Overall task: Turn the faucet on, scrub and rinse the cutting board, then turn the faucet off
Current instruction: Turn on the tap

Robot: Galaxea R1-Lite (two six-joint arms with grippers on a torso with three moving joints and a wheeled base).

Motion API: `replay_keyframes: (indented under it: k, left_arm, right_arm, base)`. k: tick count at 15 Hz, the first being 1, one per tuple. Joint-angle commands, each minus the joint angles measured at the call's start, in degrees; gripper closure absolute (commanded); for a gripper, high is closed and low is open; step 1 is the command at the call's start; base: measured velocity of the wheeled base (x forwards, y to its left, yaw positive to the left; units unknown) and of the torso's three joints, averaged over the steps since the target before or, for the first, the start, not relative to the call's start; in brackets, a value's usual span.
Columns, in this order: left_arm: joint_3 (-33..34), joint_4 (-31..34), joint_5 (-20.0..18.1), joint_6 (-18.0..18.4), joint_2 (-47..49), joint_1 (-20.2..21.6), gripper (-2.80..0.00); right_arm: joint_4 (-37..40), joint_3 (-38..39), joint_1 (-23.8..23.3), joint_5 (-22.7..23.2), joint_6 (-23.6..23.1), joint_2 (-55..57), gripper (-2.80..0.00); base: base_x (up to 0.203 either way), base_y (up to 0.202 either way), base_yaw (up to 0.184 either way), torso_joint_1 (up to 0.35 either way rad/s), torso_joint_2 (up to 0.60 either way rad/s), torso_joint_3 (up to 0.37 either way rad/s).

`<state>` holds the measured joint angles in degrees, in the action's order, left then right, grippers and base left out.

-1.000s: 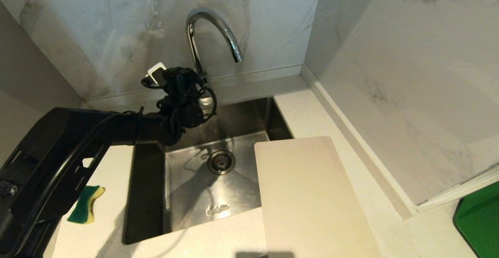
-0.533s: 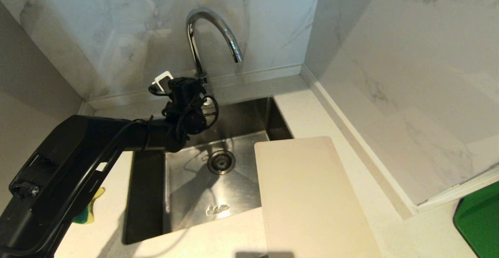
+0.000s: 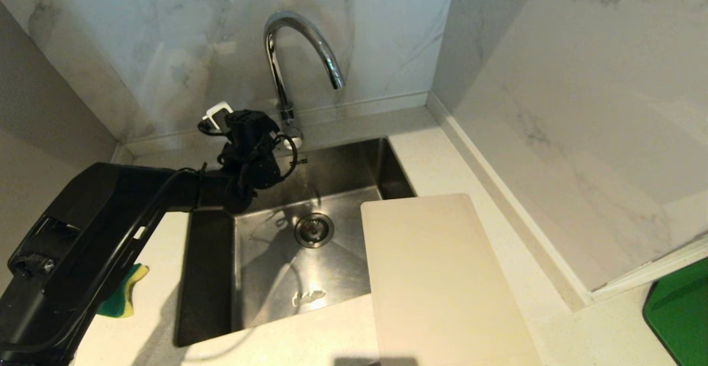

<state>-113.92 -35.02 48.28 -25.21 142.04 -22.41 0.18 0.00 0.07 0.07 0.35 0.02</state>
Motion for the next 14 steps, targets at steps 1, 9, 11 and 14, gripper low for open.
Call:
replay_keyframes:
  k: [1,9,11,14]
  left_arm:
    - [0.0,0.0,0.3,-0.1,0.3,0.1,-2.8]
    - [0.2,2.2,2.2,-0.3,-0.2,-1.5,-2.8]
    - [0.3,3.9,2.8,-1.0,-0.4,-1.7,-2.8]
    - [0.4,4.4,3.5,-1.0,-1.0,-1.8,-2.8]
  right_arm:
    - [0.0,0.0,0.0,0.0,0.0,0.0,0.0]
    - [0.0,0.0,0.0,0.0,0.0,0.0,0.0]
    - [0.0,0.0,0.1,0.0,0.0,0.0,0.0]
    - [0.0,0.0,0.1,0.0,0.0,0.0,0.0]
  base:
    - [0.0,0.0,0.0,0.0,0.0,0.0]
    - [0.0,0.0,0.0,0.0,0.0,0.0]
    - [0.0,0.0,0.0,0.0,0.0,0.0]
    - [0.0,0.0,0.0,0.0,0.0,0.0]
